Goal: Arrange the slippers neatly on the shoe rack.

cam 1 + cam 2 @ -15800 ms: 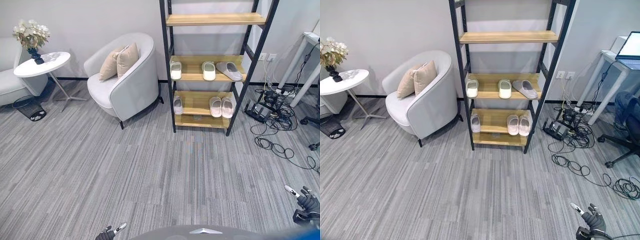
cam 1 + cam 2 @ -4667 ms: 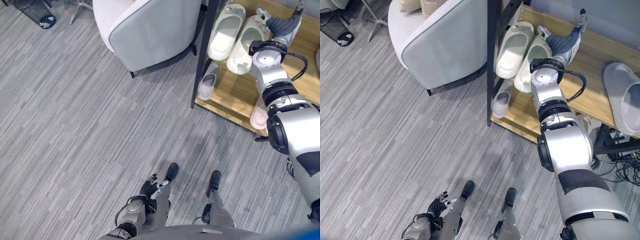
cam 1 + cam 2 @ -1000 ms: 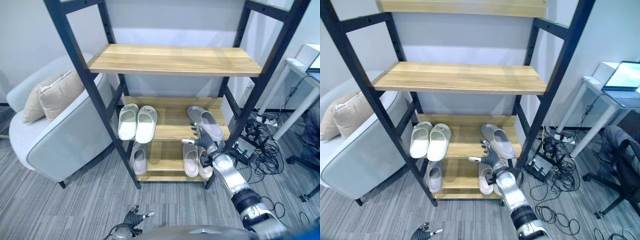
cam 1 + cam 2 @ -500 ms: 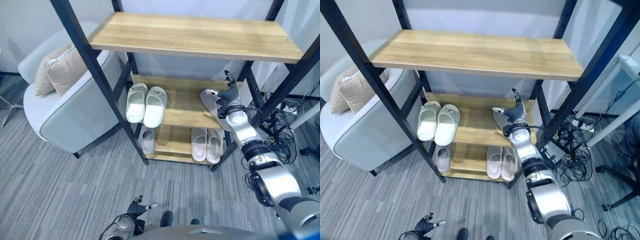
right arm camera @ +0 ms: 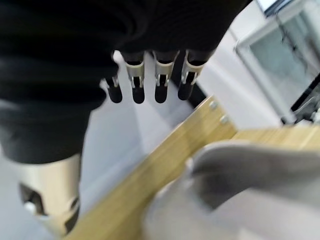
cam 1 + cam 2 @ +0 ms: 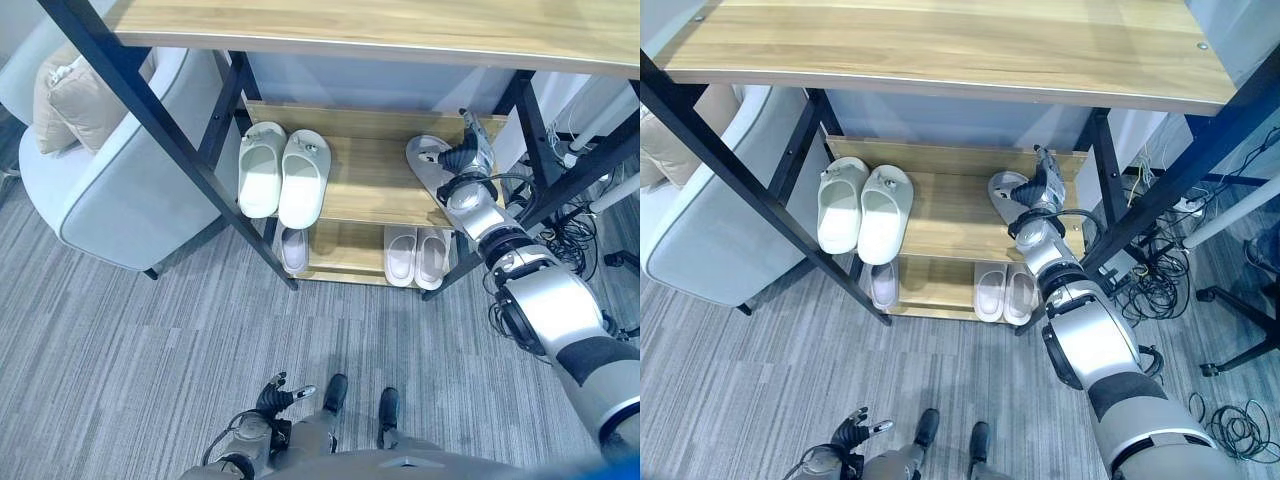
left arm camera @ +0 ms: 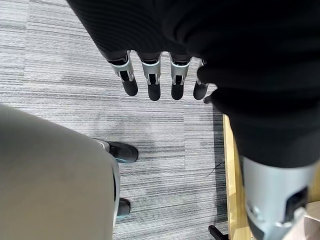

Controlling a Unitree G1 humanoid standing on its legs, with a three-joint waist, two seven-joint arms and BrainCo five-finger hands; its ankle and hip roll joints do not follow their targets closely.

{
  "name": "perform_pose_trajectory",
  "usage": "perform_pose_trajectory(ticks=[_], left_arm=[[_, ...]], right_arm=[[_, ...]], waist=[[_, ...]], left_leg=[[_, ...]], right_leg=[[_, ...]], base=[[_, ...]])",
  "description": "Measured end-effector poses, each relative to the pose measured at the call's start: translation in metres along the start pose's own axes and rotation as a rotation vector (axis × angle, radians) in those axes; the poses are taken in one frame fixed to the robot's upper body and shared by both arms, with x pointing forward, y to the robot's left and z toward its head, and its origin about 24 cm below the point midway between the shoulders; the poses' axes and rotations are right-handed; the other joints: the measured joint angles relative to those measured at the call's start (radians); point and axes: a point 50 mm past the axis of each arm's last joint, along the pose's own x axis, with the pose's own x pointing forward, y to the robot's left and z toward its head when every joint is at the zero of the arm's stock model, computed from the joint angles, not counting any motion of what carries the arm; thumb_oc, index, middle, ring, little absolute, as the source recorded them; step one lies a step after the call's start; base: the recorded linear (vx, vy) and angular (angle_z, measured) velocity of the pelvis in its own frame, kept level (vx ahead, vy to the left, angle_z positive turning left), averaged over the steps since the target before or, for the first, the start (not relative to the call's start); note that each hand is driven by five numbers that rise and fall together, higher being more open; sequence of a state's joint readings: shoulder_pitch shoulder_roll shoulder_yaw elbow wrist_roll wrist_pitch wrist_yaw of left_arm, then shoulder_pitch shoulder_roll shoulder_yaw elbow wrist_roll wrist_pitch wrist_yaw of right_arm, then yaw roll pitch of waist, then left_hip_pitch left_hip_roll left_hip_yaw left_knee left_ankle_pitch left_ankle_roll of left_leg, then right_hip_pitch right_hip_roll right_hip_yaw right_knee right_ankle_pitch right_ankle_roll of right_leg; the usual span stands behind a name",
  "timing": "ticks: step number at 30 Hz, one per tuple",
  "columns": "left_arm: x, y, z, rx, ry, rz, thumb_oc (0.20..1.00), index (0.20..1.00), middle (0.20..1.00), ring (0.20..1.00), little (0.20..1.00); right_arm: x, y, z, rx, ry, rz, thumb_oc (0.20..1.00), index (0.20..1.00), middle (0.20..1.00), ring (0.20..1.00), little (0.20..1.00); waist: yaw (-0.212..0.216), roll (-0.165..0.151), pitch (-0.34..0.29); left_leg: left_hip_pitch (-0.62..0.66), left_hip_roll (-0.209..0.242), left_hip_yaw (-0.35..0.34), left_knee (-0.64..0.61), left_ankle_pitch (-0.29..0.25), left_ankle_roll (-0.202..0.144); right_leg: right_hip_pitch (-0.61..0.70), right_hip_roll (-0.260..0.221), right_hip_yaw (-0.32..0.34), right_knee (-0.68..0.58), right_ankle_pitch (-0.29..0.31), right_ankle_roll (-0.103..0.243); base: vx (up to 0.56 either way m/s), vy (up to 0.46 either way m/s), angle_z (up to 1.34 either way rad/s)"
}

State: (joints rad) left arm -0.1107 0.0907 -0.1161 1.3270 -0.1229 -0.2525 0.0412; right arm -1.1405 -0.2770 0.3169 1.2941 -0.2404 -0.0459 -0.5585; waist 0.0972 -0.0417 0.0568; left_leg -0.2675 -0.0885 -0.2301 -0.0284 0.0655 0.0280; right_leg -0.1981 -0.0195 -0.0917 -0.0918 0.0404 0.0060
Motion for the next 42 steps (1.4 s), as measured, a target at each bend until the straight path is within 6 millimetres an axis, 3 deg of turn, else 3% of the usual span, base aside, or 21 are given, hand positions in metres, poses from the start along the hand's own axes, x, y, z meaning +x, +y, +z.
perform_pose_trajectory(ticks=[10, 23, 37, 42], left_arm=[[0.000, 0.005, 0.000, -0.053, -0.002, 0.023, 1.000, 1.000, 1.000, 1.000, 1.000], [0.000, 0.006, 0.000, -0.064, -0.016, 0.031, 1.000, 1.000, 1.000, 1.000, 1.000], [0.000, 0.007, 0.004, -0.106, -0.043, 0.040, 1.000, 1.000, 1.000, 1.000, 1.000], [0.003, 0.005, 0.015, -0.105, -0.069, 0.034, 1.000, 1.000, 1.000, 1.000, 1.000]], right_arm=[[-0.003, -0.004, -0.029, -0.123, 0.167, -0.045, 1.000, 1.000, 1.000, 1.000, 1.000], [-0.013, -0.003, -0.057, -0.146, 0.318, -0.027, 1.000, 1.000, 1.000, 1.000, 1.000], [-0.004, -0.013, -0.042, -0.117, 0.294, -0.100, 1.000, 1.000, 1.000, 1.000, 1.000], [0.009, -0.027, -0.015, -0.084, 0.254, -0.143, 1.000, 1.000, 1.000, 1.000, 1.000]], waist=[[-0.009, -0.010, 0.013], [-0.013, -0.014, 0.024], [-0.009, -0.012, 0.028], [-0.007, -0.006, 0.064]], left_leg=[[0.000, 0.001, 0.005, -0.003, 0.000, 0.000], [0.000, 0.001, 0.004, -0.004, 0.000, 0.000], [-0.069, 0.001, 0.002, 0.005, 0.006, 0.002], [-0.104, 0.000, 0.002, 0.009, 0.009, 0.001]], right_leg=[[-0.003, 0.001, 0.011, 0.000, 0.001, 0.001], [-0.004, 0.001, 0.014, 0.000, 0.002, 0.002], [-0.068, 0.002, 0.010, 0.000, 0.014, -0.001], [-0.102, 0.002, 0.007, 0.000, 0.020, 0.000]], base=[[0.00, 0.005, -0.01], [0.00, 0.000, 0.00], [0.00, 0.001, 0.00], [-0.01, 0.003, 0.00]])
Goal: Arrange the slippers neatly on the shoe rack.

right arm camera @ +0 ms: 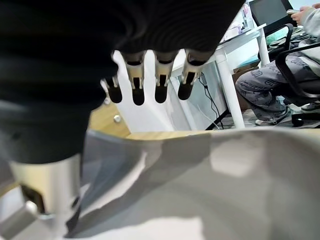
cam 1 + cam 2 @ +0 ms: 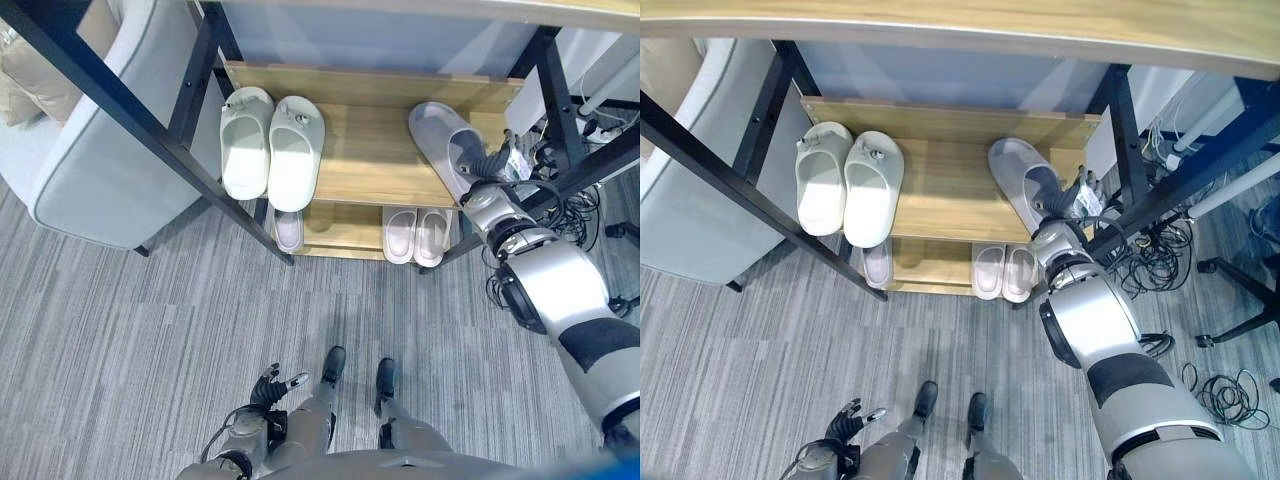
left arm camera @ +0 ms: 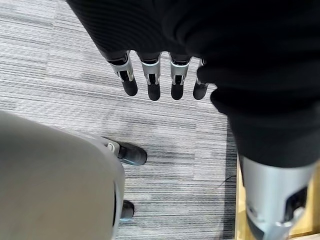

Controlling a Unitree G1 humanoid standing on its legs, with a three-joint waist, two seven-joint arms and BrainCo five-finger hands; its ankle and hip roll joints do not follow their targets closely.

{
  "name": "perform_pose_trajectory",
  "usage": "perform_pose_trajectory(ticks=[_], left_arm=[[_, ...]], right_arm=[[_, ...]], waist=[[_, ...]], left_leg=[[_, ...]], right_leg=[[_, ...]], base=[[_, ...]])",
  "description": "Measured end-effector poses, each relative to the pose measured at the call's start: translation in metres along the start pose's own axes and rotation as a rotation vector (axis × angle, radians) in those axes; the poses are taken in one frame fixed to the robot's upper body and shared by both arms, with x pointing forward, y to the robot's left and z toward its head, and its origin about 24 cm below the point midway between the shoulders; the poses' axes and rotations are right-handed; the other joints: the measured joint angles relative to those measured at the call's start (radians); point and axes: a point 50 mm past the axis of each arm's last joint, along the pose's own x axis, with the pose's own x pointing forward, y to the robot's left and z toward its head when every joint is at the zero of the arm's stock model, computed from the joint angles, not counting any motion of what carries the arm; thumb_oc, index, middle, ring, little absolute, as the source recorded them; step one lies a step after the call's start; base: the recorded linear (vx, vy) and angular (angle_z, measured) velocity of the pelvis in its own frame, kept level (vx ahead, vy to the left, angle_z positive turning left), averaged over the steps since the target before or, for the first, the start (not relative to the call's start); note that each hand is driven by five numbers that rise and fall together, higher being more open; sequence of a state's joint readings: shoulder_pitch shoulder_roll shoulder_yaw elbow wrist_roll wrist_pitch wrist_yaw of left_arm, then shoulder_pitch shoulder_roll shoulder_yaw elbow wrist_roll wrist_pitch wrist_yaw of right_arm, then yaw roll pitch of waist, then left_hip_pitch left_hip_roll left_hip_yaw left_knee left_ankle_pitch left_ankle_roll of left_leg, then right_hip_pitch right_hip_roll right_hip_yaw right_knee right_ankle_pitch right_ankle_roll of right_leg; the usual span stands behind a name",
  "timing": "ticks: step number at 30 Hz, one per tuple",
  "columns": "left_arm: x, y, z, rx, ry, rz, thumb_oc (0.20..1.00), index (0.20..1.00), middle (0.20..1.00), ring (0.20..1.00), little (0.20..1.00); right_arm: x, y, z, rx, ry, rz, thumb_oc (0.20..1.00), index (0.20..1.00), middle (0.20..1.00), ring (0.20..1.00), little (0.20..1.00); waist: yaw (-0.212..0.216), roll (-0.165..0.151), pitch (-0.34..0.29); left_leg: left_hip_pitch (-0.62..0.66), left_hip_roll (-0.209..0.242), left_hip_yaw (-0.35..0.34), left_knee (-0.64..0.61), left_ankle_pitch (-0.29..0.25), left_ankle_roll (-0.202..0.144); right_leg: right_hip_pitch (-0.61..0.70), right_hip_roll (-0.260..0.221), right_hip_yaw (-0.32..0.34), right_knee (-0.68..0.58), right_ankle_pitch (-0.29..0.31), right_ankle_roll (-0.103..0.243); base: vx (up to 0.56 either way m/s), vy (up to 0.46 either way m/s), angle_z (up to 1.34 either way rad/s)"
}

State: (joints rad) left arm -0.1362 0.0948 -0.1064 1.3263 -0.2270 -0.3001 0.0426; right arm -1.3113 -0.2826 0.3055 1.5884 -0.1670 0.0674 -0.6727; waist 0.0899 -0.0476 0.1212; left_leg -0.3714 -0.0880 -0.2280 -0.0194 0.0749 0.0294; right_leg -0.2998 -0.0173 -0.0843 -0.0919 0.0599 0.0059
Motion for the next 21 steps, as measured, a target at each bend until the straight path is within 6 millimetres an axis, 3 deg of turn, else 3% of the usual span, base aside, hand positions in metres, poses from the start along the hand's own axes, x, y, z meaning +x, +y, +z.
perform_pose_trajectory(ticks=[4, 10, 11, 12, 13, 15, 21], left_arm=[[0.000, 0.000, 0.002, -0.023, -0.009, 0.005, 1.000, 1.000, 1.000, 1.000, 1.000], [0.000, 0.000, 0.003, -0.028, -0.023, 0.006, 1.000, 1.000, 1.000, 1.000, 1.000], [0.000, 0.000, 0.003, -0.028, -0.023, 0.006, 1.000, 1.000, 1.000, 1.000, 1.000], [0.000, 0.000, 0.004, -0.029, -0.025, 0.006, 1.000, 1.000, 1.000, 1.000, 1.000], [0.001, 0.000, 0.004, -0.031, -0.029, 0.006, 1.000, 1.000, 1.000, 1.000, 1.000], [0.001, 0.000, 0.005, -0.037, -0.030, 0.009, 1.000, 1.000, 1.000, 1.000, 1.000], [0.001, -0.001, 0.006, -0.038, -0.043, 0.012, 1.000, 1.000, 1.000, 1.000, 1.000]], right_arm=[[0.005, -0.010, 0.019, 0.048, -0.042, -0.028, 1.000, 1.000, 1.000, 1.000, 1.000], [0.005, -0.010, 0.018, 0.050, -0.030, -0.027, 1.000, 1.000, 1.000, 1.000, 1.000], [0.005, -0.010, 0.018, 0.046, -0.026, -0.026, 0.928, 0.928, 0.928, 0.928, 0.928], [0.005, -0.010, 0.018, 0.035, -0.025, -0.023, 0.558, 0.558, 0.558, 0.558, 0.558], [0.005, -0.010, 0.018, 0.027, -0.030, -0.018, 0.391, 0.391, 0.391, 0.391, 0.391], [0.006, -0.011, 0.022, 0.030, -0.038, -0.004, 0.200, 0.200, 0.200, 0.200, 0.200], [0.009, -0.017, 0.027, -0.001, -0.062, -0.013, 0.200, 0.200, 0.200, 0.200, 0.200]], waist=[[0.002, 0.000, 0.003], [0.005, 0.000, 0.005], [0.005, 0.000, 0.005], [0.005, 0.000, 0.008], [0.004, 0.001, 0.014], [0.003, 0.002, 0.015], [0.004, 0.001, 0.015]], left_leg=[[-0.020, 0.000, -0.004, -0.001, 0.000, 0.000], [-0.033, 0.000, -0.007, -0.003, 0.000, 0.000], [-0.033, 0.000, -0.008, -0.004, 0.000, 0.000], [-0.033, 0.000, -0.008, -0.005, 0.001, 0.000], [-0.034, 0.000, -0.010, -0.006, 0.003, 0.000], [-0.038, 0.000, -0.018, -0.015, 0.011, 0.000], [-0.047, -0.001, -0.029, -0.015, 0.020, -0.005]], right_leg=[[-0.017, 0.000, -0.007, 0.000, 0.000, 0.000], [-0.030, -0.001, -0.013, 0.000, 0.000, 0.001], [-0.030, -0.001, -0.013, 0.000, 0.000, 0.001], [-0.031, 0.000, -0.014, 0.000, 0.000, 0.001], [-0.032, -0.001, -0.015, 0.000, 0.000, 0.001], [-0.038, -0.001, -0.018, 0.000, 0.000, 0.001], [-0.042, -0.001, -0.031, 0.000, 0.002, 0.002]], base=[[0.01, 0.009, 0.06], [0.00, 0.000, 0.00], [0.00, 0.000, 0.00], [0.00, 0.000, 0.00], [0.00, 0.009, 0.04], [0.00, 0.007, 0.07], [0.00, 0.009, 0.07]])
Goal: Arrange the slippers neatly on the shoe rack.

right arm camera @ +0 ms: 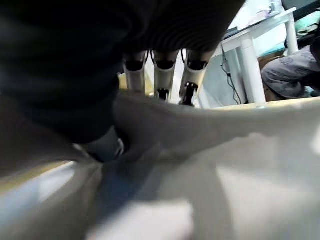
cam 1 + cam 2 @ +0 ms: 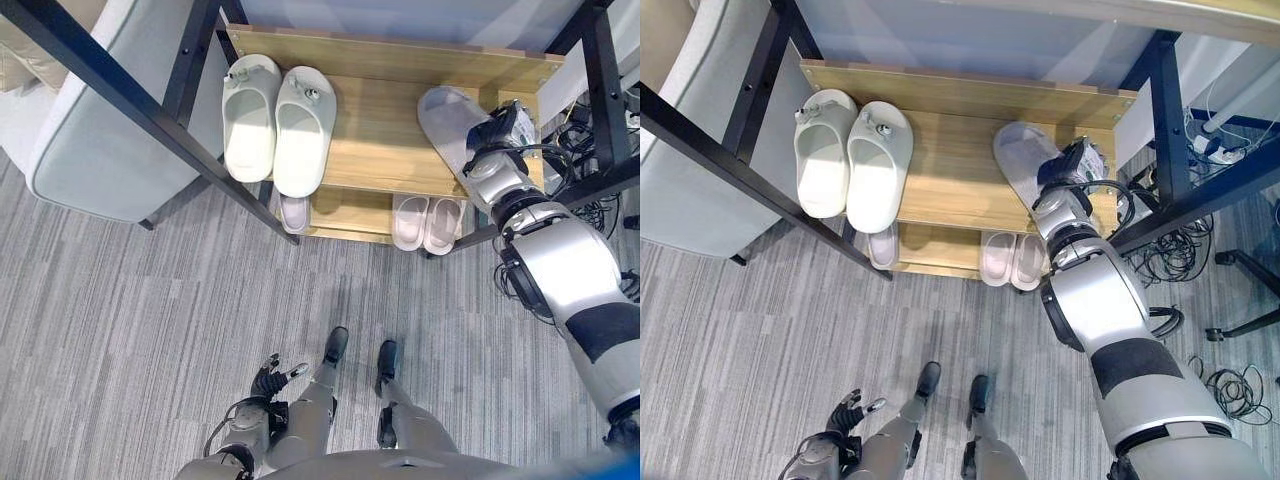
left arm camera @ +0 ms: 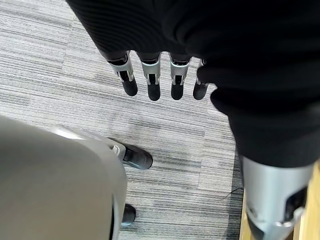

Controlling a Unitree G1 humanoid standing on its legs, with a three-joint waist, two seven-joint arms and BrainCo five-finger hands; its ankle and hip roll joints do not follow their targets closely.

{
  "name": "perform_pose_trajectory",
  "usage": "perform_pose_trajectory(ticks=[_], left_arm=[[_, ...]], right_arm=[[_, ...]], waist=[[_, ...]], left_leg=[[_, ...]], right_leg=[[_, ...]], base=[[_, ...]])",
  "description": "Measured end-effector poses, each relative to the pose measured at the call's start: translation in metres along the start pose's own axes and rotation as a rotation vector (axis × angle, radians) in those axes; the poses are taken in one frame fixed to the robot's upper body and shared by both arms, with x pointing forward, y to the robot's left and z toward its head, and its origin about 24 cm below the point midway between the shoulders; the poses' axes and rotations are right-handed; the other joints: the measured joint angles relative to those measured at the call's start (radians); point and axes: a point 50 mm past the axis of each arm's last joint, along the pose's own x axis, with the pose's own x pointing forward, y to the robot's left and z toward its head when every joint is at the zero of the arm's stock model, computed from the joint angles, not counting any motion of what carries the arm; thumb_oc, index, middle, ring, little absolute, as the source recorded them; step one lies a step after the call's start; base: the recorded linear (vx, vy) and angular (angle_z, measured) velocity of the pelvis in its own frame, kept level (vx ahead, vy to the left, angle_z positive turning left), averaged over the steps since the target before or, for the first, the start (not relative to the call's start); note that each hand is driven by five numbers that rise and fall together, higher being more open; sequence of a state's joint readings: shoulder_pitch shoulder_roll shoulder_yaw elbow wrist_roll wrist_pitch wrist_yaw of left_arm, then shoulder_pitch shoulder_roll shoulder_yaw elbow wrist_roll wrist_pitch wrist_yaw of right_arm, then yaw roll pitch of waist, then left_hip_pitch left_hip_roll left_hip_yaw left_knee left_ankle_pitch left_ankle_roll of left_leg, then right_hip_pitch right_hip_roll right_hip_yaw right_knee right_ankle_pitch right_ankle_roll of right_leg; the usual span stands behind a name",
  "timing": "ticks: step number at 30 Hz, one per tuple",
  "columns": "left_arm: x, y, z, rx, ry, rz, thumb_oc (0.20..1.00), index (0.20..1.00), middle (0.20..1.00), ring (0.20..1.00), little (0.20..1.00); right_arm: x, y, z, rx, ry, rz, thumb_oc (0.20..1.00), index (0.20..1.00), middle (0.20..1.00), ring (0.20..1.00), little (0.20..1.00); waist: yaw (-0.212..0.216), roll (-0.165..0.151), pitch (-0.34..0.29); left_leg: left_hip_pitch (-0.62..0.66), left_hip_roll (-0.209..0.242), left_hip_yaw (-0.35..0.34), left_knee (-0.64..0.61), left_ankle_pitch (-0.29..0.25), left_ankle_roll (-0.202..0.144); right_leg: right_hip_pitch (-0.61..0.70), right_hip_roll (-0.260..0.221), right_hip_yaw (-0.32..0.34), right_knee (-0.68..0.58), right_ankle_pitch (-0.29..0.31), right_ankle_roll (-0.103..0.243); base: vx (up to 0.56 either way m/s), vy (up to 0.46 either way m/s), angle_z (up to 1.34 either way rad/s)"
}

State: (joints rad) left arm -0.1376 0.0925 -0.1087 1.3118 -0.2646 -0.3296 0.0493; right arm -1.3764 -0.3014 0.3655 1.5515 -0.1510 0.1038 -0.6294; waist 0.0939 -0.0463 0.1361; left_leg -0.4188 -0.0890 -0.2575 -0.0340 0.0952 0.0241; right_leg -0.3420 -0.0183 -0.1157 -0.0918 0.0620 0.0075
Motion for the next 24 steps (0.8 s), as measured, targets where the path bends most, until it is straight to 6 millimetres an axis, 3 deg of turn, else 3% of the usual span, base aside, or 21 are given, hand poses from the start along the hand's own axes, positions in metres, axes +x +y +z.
perform_pose_trajectory(ticks=[5, 6, 8, 13, 17, 19, 24], left_arm=[[0.000, -0.001, 0.001, -0.002, -0.008, -0.002, 1.000, 1.000, 1.000, 1.000, 1.000], [0.000, -0.001, 0.002, -0.003, -0.010, -0.002, 1.000, 1.000, 1.000, 1.000, 1.000], [0.001, -0.002, 0.004, -0.006, -0.018, -0.006, 1.000, 1.000, 1.000, 1.000, 1.000], [0.002, -0.006, 0.009, -0.018, -0.035, -0.015, 1.000, 1.000, 1.000, 1.000, 1.000], [0.002, -0.006, 0.009, -0.021, -0.034, -0.015, 1.000, 1.000, 1.000, 1.000, 1.000], [0.001, -0.003, 0.007, -0.050, -0.024, 0.005, 1.000, 1.000, 1.000, 1.000, 1.000], [-0.001, 0.004, 0.000, -0.058, -0.001, 0.026, 1.000, 1.000, 1.000, 1.000, 1.000]], right_arm=[[-0.002, 0.001, 0.008, 0.013, -0.035, -0.031, 0.200, 0.200, 0.200, 0.200, 0.200], [-0.004, 0.000, 0.021, 0.056, -0.103, -0.067, 0.200, 0.200, 0.200, 0.200, 0.200], [-0.005, -0.002, 0.029, 0.070, -0.156, -0.100, 0.200, 0.200, 0.200, 0.200, 0.200], [-0.014, -0.002, 0.032, 0.303, -0.182, -0.132, 0.200, 0.200, 0.200, 0.200, 0.200], [-0.028, 0.015, 0.002, 0.357, -0.169, -0.060, 0.200, 0.200, 0.200, 0.200, 0.200], [-0.053, 0.028, -0.025, 0.501, -0.127, 0.003, 0.200, 0.200, 0.200, 0.200, 0.200], [-0.105, 0.049, -0.060, 0.659, -0.077, 0.129, 0.200, 0.200, 0.200, 0.200, 0.200]], waist=[[-0.008, -0.001, 0.000], [-0.016, -0.002, 0.001], [-0.021, -0.002, 0.001], [-0.022, -0.010, 0.006], [-0.023, -0.022, 0.015], [-0.024, -0.028, 0.019], [-0.023, -0.031, 0.019]], left_leg=[[0.000, 0.000, 0.001, 0.001, 0.001, 0.000], [0.000, 0.000, 0.002, 0.001, 0.001, 0.001], [0.001, 0.000, 0.003, 0.001, 0.001, 0.000], [0.025, 0.001, 0.006, 0.000, 0.002, 0.001], [0.074, 0.002, 0.005, -0.007, 0.001, 0.000], [0.114, 0.004, 0.007, -0.021, 0.001, 0.001], [0.168, 0.000, 0.030, -0.023, -0.013, -0.006]], right_leg=[[0.000, 0.000, 0.001, 0.000, 0.002, 0.001], [0.000, 0.000, 0.001, 0.000, 0.003, 0.000], [0.000, 0.000, 0.001, 0.000, 0.004, 0.000], [0.023, 0.000, 0.013, 0.000, 0.005, 0.000], [0.068, 0.000, 0.017, 0.000, 0.005, 0.000], [0.103, 0.000, 0.019, 0.000, 0.003, 0.003], [0.149, -0.005, 0.046, 0.001, -0.003, 0.008]], base=[[0.00, 0.000, 0.00], [0.00, 0.000, 0.00], [0.00, 0.000, 0.00], [0.01, 0.001, -0.02], [0.04, 0.003, 0.01], [0.06, 0.006, -0.06], [0.09, 0.042, -0.14]])
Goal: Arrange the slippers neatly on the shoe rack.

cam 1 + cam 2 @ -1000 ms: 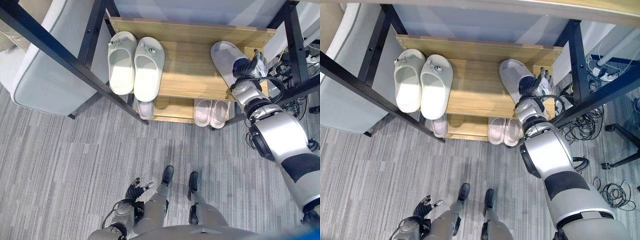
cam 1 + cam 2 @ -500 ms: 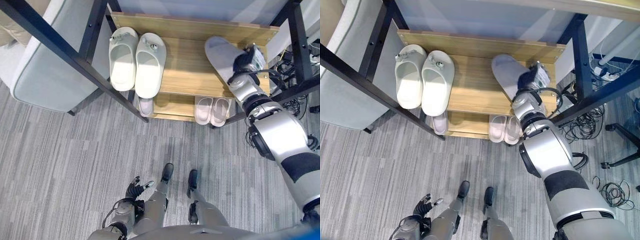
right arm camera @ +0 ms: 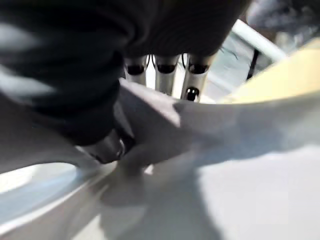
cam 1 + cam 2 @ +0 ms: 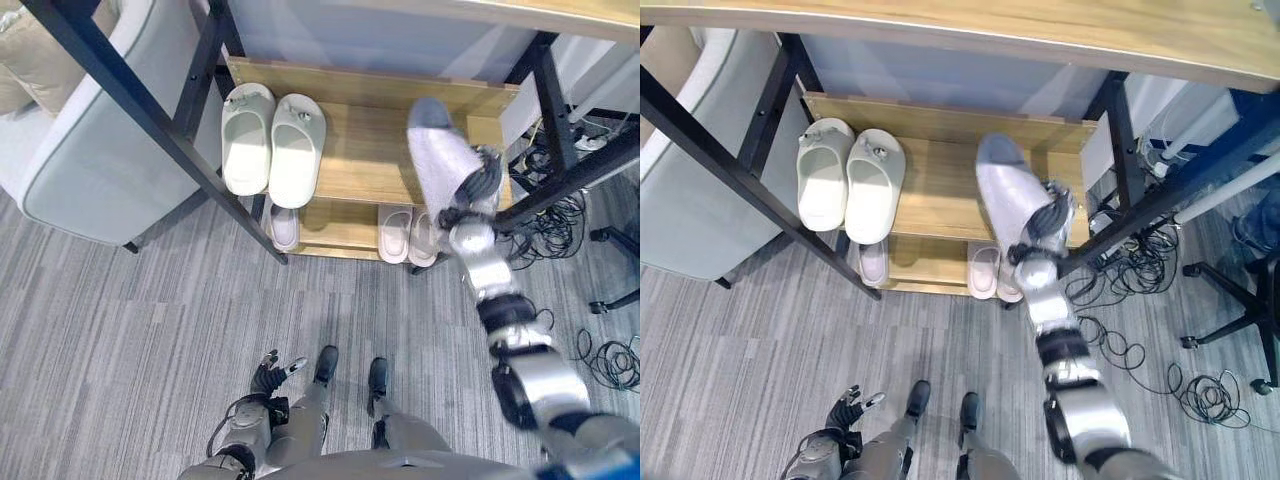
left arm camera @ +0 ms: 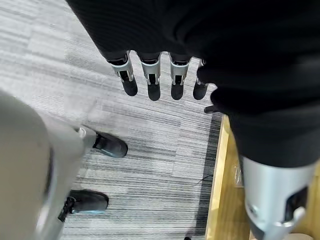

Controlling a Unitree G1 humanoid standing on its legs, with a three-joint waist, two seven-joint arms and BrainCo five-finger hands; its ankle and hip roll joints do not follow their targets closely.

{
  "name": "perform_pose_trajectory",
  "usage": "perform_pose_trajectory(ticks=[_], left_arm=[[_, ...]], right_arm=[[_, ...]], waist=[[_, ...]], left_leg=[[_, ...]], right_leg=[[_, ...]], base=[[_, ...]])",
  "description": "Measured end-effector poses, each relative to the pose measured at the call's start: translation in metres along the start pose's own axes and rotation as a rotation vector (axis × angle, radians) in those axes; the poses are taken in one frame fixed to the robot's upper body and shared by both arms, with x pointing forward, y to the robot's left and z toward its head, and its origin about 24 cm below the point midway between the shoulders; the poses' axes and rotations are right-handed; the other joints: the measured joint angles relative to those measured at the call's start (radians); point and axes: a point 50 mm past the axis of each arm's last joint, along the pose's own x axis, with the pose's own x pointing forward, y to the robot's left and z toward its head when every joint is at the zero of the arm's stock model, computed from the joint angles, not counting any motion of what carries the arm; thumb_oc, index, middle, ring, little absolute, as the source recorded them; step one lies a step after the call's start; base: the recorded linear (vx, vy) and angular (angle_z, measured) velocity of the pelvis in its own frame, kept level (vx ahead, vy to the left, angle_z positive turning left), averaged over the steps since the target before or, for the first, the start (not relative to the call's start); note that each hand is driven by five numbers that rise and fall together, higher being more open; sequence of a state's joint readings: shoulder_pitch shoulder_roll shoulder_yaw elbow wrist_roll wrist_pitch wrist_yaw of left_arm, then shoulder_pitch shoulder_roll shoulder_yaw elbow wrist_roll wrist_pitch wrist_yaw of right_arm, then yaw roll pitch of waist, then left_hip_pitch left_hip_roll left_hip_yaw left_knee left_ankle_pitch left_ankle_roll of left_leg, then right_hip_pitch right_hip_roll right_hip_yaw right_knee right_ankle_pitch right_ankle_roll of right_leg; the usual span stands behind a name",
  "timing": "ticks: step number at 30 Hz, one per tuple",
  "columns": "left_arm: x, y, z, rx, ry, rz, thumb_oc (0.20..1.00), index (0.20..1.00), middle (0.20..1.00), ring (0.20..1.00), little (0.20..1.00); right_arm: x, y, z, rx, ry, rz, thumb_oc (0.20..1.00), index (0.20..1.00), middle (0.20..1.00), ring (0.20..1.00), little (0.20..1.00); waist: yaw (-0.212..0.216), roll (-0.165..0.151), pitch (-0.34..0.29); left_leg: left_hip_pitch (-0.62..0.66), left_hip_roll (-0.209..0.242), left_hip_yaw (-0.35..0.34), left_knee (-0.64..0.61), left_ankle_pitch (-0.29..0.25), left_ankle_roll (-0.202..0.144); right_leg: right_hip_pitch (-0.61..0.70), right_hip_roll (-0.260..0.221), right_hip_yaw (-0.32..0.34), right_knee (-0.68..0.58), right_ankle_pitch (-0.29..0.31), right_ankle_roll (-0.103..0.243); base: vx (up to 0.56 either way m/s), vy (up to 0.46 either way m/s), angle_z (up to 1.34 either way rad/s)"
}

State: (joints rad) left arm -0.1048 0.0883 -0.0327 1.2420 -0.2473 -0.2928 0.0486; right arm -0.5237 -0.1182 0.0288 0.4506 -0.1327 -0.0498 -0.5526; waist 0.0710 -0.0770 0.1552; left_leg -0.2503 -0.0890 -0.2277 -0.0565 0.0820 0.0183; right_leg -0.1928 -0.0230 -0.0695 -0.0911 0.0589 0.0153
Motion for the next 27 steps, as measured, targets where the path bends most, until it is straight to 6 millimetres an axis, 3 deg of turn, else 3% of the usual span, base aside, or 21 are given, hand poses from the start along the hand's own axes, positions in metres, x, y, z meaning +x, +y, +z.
perform_pose_trajectory(ticks=[4, 8, 10, 11, 15, 19, 22, 23, 25, 27], left_arm=[[-0.005, 0.014, -0.017, 0.005, 0.063, 0.040, 1.000, 1.000, 1.000, 1.000, 1.000], [-0.007, 0.014, -0.022, 0.029, 0.088, 0.034, 1.000, 1.000, 1.000, 1.000, 1.000], [-0.010, 0.012, -0.028, 0.037, 0.105, 0.028, 1.000, 1.000, 1.000, 1.000, 1.000], [-0.013, 0.016, -0.034, 0.036, 0.116, 0.040, 1.000, 1.000, 1.000, 1.000, 1.000], [-0.017, 0.019, -0.043, 0.037, 0.139, 0.048, 1.000, 1.000, 1.000, 1.000, 1.000], [-0.018, 0.017, -0.043, 0.033, 0.132, 0.059, 1.000, 1.000, 1.000, 1.000, 1.000], [-0.017, 0.016, -0.042, 0.030, 0.121, 0.066, 1.000, 1.000, 1.000, 1.000, 1.000], [-0.017, 0.015, -0.041, 0.030, 0.121, 0.070, 1.000, 1.000, 1.000, 1.000, 1.000], [-0.017, 0.019, -0.040, 0.023, 0.117, 0.092, 1.000, 1.000, 1.000, 1.000, 1.000], [-0.017, 0.022, -0.041, 0.012, 0.117, 0.109, 1.000, 1.000, 1.000, 1.000, 1.000]], right_arm=[[-0.045, -0.007, -0.017, 0.090, 0.049, 0.071, 0.200, 0.200, 0.200, 0.200, 0.200], [-0.065, -0.003, -0.032, 0.073, 0.101, 0.165, 0.200, 0.200, 0.200, 0.200, 0.200], [-0.083, -0.006, -0.049, 0.061, 0.162, 0.212, 0.200, 0.200, 0.200, 0.200, 0.200], [-0.104, -0.008, -0.067, 0.043, 0.236, 0.275, 0.200, 0.200, 0.200, 0.200, 0.200], [-0.127, -0.004, -0.096, 0.009, 0.345, 0.359, 0.200, 0.200, 0.200, 0.200, 0.200], [-0.144, -0.020, -0.126, -0.050, 0.443, 0.375, 0.200, 0.200, 0.200, 0.200, 0.200], [-0.146, -0.039, -0.133, -0.091, 0.435, 0.353, 0.200, 0.200, 0.200, 0.200, 0.200], [-0.145, -0.043, -0.134, -0.094, 0.431, 0.340, 0.200, 0.200, 0.200, 0.200, 0.200], [-0.147, -0.049, -0.135, -0.101, 0.428, 0.329, 0.200, 0.200, 0.200, 0.200, 0.200], [-0.147, -0.051, -0.134, -0.103, 0.419, 0.321, 0.200, 0.200, 0.200, 0.200, 0.200]], waist=[[0.000, 0.006, -0.003], [-0.010, 0.012, -0.025], [-0.009, 0.024, -0.056], [0.001, 0.018, -0.105], [-0.003, 0.024, -0.144], [0.004, 0.034, -0.150], [-0.003, 0.049, -0.145], [-0.003, 0.057, -0.140], [-0.014, 0.038, -0.131], [-0.021, 0.032, -0.126]], left_leg=[[0.053, -0.004, -0.012, 0.026, -0.027, 0.007], [0.064, -0.014, -0.062, 0.051, -0.039, 0.012], [0.066, -0.016, -0.103, 0.055, -0.037, 0.009], [0.066, -0.022, -0.126, 0.054, -0.034, 0.006], [0.074, -0.017, -0.140, 0.061, -0.029, 0.001], [0.053, -0.021, -0.151, 0.098, -0.033, -0.041], [0.019, -0.015, -0.090, 0.112, -0.024, -0.091], [0.015, 0.004, -0.033, 0.109, -0.045, -0.085], [-0.017, 0.072, 0.150, 0.155, -0.101, -0.056], [-0.015, 0.107, 0.127, 0.200, -0.109, -0.077]], right_leg=[[0.051, -0.001, 0.003, 0.036, -0.028, 0.008], [0.061, 0.003, 0.008, 0.118, -0.089, 0.010], [0.060, 0.009, 0.040, 0.146, -0.118, 0.018], [0.073, 0.008, 0.050, 0.139, -0.138, 0.007], [0.107, 0.018, 0.026, 0.103, -0.133, -0.013], [0.142, 0.030, -0.031, 0.059, -0.119, -0.033], [0.147, 0.024, -0.099, 0.058, -0.118, -0.054], [0.147, 0.028, -0.116, 0.058, -0.114, -0.060], [0.149, 0.005, -0.131, 0.062, -0.108, -0.080], [0.144, -0.012, -0.117, 0.081, -0.122, -0.079]], base=[[0.07, 0.019, 0.02], [0.03, -0.016, 0.42], [0.03, -0.043, 0.69], [-0.02, -0.055, 0.51], [-0.07, -0.068, 0.20], [-0.08, -0.055, 0.45], [-0.05, 0.040, 0.64], [-0.02, 0.153, 0.45], [0.00, 0.139, 0.31], [-0.01, 0.126, -0.08]])
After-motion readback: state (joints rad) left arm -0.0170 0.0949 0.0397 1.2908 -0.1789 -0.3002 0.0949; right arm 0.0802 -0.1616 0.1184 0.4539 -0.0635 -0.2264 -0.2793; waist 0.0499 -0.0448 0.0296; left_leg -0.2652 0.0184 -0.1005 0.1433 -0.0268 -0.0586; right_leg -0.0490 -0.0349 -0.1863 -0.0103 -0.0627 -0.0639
